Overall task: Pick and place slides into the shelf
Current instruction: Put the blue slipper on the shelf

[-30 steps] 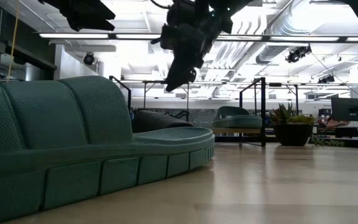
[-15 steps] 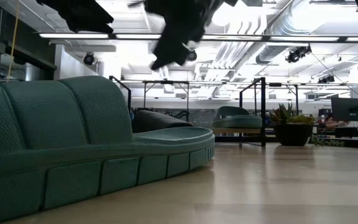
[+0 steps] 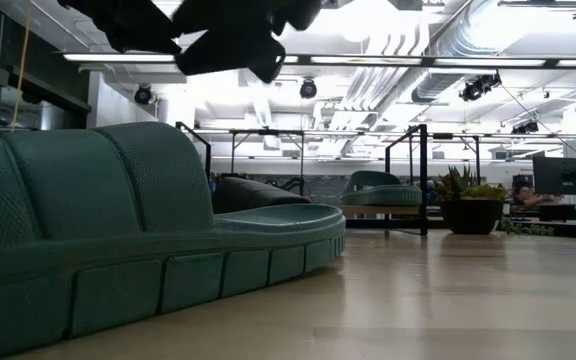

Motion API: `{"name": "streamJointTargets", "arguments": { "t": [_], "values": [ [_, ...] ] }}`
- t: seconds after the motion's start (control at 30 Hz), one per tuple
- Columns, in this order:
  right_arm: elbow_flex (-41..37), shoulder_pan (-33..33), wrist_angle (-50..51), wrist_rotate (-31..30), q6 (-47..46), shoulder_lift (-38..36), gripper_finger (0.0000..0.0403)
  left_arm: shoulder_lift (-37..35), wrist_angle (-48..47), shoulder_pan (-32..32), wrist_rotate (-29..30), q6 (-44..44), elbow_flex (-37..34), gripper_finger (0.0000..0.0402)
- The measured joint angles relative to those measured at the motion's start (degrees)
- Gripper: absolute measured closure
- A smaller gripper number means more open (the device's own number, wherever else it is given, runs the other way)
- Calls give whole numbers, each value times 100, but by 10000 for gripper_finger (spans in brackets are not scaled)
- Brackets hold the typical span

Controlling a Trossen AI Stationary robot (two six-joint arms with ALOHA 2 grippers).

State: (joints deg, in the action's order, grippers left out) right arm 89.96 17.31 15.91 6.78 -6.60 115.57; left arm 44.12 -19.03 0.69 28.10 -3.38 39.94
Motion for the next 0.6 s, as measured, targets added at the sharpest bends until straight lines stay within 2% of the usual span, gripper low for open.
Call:
{"name": "streamJointTargets", "arguments": {
  "t": [0.17, 0.37, 0.5, 0.6],
  "values": [
    [-943, 129, -1566, 127, -467, -41, 219, 1, -2, 3, 0, 3, 0, 128],
    [-1619, 115, -2794, 527, -1266, -59, 219, 0, 117, 4, 0, 11, 0, 128],
    [-1783, 208, -2929, 871, -1454, -56, 219, -1, 223, 4, -1, 11, 0, 128],
    [-1783, 258, -2804, 821, -1566, -35, 219, -2, 221, 4, 0, 11, 0, 128]
  ]
}}
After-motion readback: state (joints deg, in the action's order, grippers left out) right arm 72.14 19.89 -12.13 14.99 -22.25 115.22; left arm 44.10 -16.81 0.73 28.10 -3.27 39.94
